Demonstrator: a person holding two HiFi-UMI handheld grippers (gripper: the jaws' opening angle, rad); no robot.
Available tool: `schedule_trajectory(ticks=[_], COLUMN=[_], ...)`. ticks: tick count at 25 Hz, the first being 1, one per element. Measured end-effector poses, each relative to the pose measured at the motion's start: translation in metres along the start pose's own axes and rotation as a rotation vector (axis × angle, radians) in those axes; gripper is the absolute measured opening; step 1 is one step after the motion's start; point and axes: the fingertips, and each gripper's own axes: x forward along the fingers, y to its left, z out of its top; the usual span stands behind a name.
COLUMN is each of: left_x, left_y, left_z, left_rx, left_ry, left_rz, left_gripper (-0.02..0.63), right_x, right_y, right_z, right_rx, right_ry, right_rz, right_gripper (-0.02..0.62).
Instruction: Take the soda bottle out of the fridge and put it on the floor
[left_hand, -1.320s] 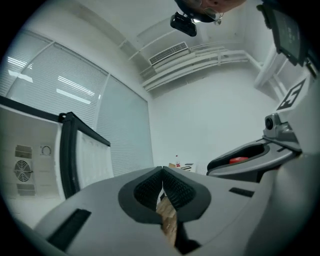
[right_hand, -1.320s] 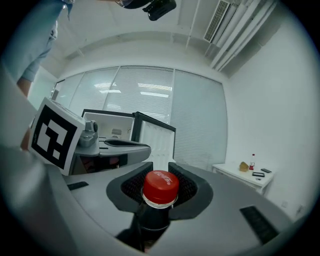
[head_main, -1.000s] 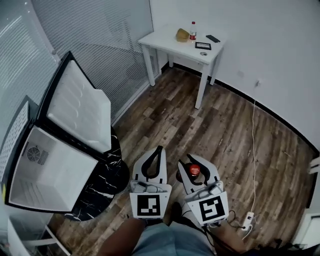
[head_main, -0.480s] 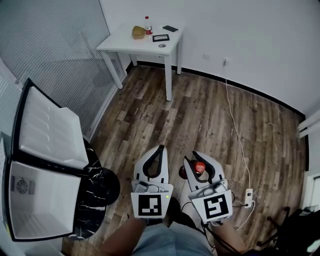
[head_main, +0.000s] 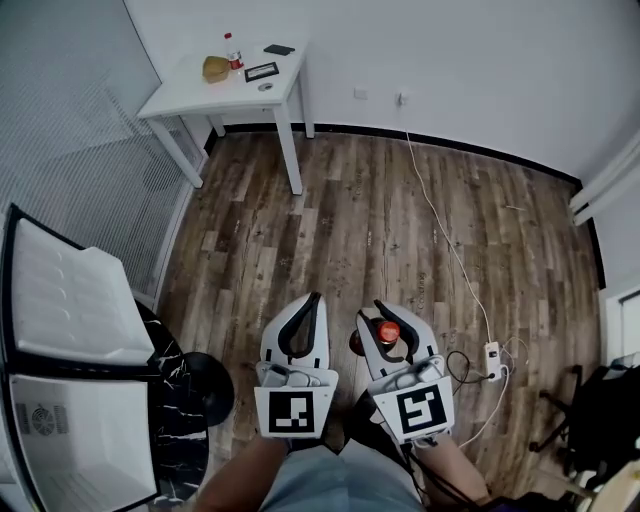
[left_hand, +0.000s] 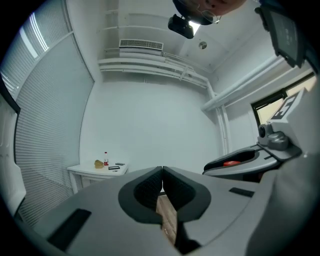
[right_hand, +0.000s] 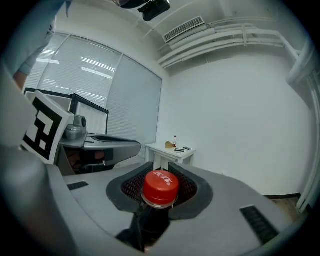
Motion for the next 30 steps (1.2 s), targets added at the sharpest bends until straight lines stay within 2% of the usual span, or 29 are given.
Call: schedule_trajectory(ticks=[6,10,17,22,26,30], left_x=[0.014,0.016,0.022,0.029,0.033,0.034], left_y=[-0.024,-0.034,-0.046,-0.047,-0.044,-0.046], left_z=[-0.014,-0.035,-0.071,-0.106,-0.134,-0.163], left_rx=[0.039,0.019,0.074,0.065,0.008,0.026], left_ry=[0.016,0.058,0.095,0.143,0.164,0.201], left_rz=[-0.067,-0.093,-0.149,-0.154,-0.143,-0.179], left_gripper=[0.018,0.018,0.018,0.018,0.018,0.018], right_x=[-0.007,-0.013,-0.013,-0.008,0.002,0.008], right_y=[-0.022,-0.031,-0.042,-0.045,-0.045,-0.044], right_z=[-0.018,-0.038,-0.079,-0.108,-0.136,-0.165], right_rx=[0.028,0.057,0.079,0.1,0.116,0.134], right_ry=[0.021,0.045,0.093,0.107,0.131,0.164], right_rz=[-0.046,-0.08,-0.116,-0.128,-0.138,-0.15], right_gripper=[0.107,0.107,0.107,0.107,0.107,0.107])
